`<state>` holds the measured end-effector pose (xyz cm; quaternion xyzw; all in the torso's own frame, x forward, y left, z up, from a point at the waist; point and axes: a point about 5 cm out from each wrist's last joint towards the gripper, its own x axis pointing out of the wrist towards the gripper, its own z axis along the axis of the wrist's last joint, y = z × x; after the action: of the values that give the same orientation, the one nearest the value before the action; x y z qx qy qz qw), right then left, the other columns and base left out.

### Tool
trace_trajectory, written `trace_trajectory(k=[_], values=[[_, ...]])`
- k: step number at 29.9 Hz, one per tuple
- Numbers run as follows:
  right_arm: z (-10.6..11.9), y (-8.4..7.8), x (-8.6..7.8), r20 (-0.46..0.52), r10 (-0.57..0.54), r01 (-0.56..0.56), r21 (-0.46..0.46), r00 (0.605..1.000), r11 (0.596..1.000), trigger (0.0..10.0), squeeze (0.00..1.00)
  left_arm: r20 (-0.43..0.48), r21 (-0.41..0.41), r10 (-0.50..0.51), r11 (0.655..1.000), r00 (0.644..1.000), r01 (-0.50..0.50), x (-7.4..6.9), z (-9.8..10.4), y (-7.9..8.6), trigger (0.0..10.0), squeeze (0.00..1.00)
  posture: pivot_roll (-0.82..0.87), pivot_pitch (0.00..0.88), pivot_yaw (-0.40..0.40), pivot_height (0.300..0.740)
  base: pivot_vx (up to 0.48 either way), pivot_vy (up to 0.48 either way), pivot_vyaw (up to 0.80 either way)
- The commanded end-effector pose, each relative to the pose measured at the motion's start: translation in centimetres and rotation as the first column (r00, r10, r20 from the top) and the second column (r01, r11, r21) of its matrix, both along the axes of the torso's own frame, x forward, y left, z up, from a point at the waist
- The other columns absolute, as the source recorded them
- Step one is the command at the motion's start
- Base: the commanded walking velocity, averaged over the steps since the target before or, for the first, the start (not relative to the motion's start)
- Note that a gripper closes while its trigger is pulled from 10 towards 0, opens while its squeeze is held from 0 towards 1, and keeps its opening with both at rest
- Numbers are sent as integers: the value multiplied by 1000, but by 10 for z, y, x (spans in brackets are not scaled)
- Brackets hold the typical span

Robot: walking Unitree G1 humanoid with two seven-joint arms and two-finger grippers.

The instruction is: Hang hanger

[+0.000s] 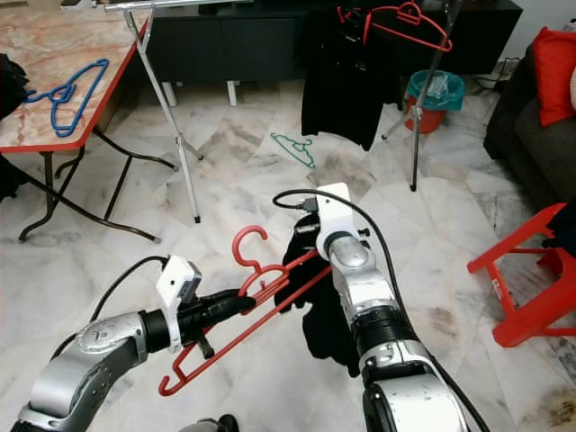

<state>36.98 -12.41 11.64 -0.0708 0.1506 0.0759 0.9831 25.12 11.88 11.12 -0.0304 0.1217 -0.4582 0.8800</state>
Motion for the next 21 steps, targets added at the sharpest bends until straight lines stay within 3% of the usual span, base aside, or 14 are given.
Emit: trace_trajectory(k=[1,6,11,21], values=[[9,5,1,35,16,-17,17,999,1000,10000,0,-2,32,8,999,1000,-8,0,-3,2,10000,0,36,109,13,740,0,0,0],[8,1,0,29,11,-11,12,1000,1000,10000,0,-7,51,8,999,1000,-7,-3,-4,11,10000,0,40,109,12,740,0,0,0],[8,1,0,24,11,-11,11,1000,1000,10000,0,15,96,83,992,996,-84,3,-6,21,10000,0,42,109,11,740,0,0,0],[7,4,-2,18,26,-26,11,1000,1000,10000,0,86,86,158,983,984,-165,15,1,21,10000,0,40,109,11,740,0,0,0]])
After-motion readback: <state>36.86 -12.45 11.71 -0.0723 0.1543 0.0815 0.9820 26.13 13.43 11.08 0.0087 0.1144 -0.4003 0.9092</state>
